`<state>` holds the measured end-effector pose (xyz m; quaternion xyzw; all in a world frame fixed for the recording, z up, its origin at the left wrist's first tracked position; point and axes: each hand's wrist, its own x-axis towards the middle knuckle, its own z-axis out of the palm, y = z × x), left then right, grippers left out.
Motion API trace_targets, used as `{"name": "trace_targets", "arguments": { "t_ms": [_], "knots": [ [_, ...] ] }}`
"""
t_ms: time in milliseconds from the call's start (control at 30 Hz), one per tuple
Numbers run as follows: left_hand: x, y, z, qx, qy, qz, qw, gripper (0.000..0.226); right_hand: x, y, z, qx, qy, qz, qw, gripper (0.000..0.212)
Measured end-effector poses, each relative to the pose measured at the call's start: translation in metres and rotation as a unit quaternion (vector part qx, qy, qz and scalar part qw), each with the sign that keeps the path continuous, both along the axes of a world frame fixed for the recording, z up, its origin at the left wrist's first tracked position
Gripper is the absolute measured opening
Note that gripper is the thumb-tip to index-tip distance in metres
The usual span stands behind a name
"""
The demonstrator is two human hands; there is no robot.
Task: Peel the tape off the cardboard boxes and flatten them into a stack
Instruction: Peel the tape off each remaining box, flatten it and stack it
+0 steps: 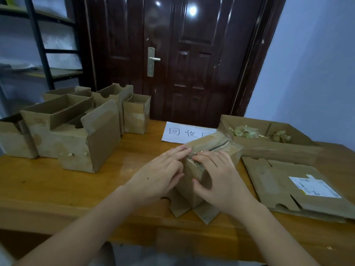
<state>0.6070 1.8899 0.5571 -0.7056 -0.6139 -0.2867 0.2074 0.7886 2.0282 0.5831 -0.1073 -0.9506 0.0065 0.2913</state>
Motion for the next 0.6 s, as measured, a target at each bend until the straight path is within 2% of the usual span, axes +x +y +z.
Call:
{"name": "trace_targets", "arguments": {
  "t_ms": [167, 300, 467, 600],
  "knots": [
    [-0.006, -0.003, 0.007, -0.037, 0.059, 0.010, 0.997, 0.032, 0.001, 0.000, 0.001, 0.002, -0.009, 0.000, 1.000, 0.053],
    [-0.008, 0.003, 0.010, -0.009, 0.052, 0.013, 0.998, 0.028, 0.002, -0.001, 0.002, -0.003, -0.011, 0.003, 1.000, 0.053],
    [-0.012, 0.009, 0.012, 0.025, 0.076, -0.006, 0.997, 0.009, 0.002, -0.001, 0.002, -0.003, -0.009, 0.002, 1.000, 0.053],
    [-0.012, 0.009, 0.012, 0.026, 0.079, 0.002, 0.997, 0.007, 0.001, -0.001, 0.000, -0.004, -0.011, -0.001, 1.000, 0.052]
  ]
}}
